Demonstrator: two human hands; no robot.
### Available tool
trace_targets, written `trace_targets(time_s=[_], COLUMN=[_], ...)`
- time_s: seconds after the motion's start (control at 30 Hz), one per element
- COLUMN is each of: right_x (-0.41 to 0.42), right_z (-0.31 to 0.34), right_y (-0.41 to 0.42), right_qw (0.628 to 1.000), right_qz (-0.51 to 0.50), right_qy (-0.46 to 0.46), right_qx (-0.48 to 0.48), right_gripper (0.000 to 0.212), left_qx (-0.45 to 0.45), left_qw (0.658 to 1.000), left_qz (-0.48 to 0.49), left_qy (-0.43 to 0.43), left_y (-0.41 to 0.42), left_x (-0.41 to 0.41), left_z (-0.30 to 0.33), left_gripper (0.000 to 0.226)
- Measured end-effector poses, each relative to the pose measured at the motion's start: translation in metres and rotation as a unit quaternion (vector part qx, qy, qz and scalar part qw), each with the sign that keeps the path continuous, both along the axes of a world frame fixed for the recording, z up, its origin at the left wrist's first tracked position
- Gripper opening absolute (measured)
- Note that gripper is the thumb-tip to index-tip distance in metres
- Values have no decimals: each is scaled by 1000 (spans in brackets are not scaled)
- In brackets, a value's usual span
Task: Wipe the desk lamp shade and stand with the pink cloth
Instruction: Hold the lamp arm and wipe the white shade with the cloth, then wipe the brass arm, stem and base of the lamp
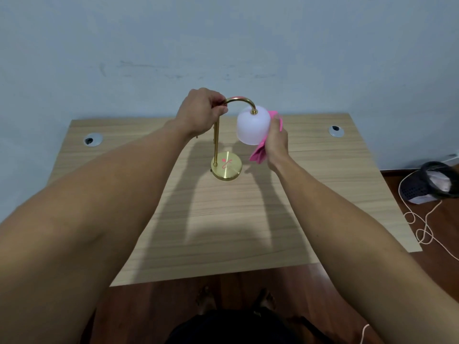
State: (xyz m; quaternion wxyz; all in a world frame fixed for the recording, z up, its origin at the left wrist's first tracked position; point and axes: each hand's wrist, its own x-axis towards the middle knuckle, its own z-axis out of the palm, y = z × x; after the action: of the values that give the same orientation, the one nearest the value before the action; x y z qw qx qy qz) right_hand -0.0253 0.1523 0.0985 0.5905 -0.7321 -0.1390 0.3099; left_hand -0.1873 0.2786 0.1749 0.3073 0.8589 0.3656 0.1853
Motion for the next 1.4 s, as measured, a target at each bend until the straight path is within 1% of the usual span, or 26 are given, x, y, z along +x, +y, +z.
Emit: trace_targets(time_s=[0.13,0.17,0.2,0.3,0.33,0.4,0.47,0.57,0.6,0.7,0.73,0.8,0.87,0.93,0.97,1.0,1.03,1.07,1.1,1.13,1.2,1.23,1.27,1.3,1.37,1.4], right_x=[5,5,7,7,8,9,4,-11,-18,-36,-43,-61,-75,-87,-89,-90,-88,-86,-83,-82,-81,-82,-83,-84,-82,-78], right_z=[-19,-20,-21,-9,-3,9,25,43,49,60,60,63,64,63,57,51,47,43,40,40,47,50,51,50,40,35], right_y=[-15,-19,-21,-24,-22,-18,-15,-6,-1,18,25,35,40,41,41,40,38,35,34,33,33,33,33,31,26,23], right_qw=[998,997,995,990,990,988,986,982,983,987,989,983,957,911,877,832,785,752,748,768,838,861,864,844,749,706], right_qz=[-14,-31,-51,-103,-114,-142,-155,-145,-133,-83,-60,-7,41,103,130,150,164,170,161,135,59,35,35,56,129,159], right_qy=[49,67,88,97,80,37,-14,-63,-62,-33,-44,-142,-282,-397,-458,-525,-587,-626,-635,-619,-541,-507,-500,-530,-644,-685], right_qx=[-21,-25,-22,3,11,37,61,100,115,136,131,113,51,-34,-72,-100,-114,-116,-107,-88,-40,-35,-45,-62,-83,-81], right_gripper=[44,43,44,47,47,48,51,41,43,76,81,75,63,56,54,51,49,47,47,47,49,50,52,53,51,50], left_qx=[-30,-47,-63,-103,-114,-131,-146,-188,-199,-205,-199,-187,-174,-168,-165,-159,-153,-151,-152,-155,-156,-153,-150,-147,-147,-148], left_qw=[999,999,998,993,991,987,983,971,968,966,966,967,969,971,972,973,975,976,977,977,978,978,979,980,981,981], left_qz=[9,12,15,34,47,73,103,142,142,128,128,136,138,134,130,125,120,116,113,111,110,110,108,106,99,95], left_qy=[-9,-17,-25,-46,-55,-48,-27,-41,-51,-89,-99,-109,-106,-107,-109,-108,-105,-102,-99,-96,-88,-86,-84,-81,-78,-77], left_y=[3,4,6,7,8,11,14,14,15,16,16,17,17,17,17,18,18,19,19,20,20,21,22,23,25,26], left_x=[-1,-3,-6,-26,-34,-49,-59,-64,-63,-56,-53,-48,-46,-45,-46,-47,-47,-48,-48,-48,-48,-48,-48,-49,-49,-49], left_z=[3,4,4,-3,-9,-25,-45,-69,-75,-83,-84,-84,-83,-83,-84,-84,-84,-85,-86,-85,-86,-86,-87,-86,-85,-85], left_gripper=[14,17,29,85,95,102,96,74,67,39,29,20,20,20,19,19,20,21,22,23,25,25,25,26,26,26])
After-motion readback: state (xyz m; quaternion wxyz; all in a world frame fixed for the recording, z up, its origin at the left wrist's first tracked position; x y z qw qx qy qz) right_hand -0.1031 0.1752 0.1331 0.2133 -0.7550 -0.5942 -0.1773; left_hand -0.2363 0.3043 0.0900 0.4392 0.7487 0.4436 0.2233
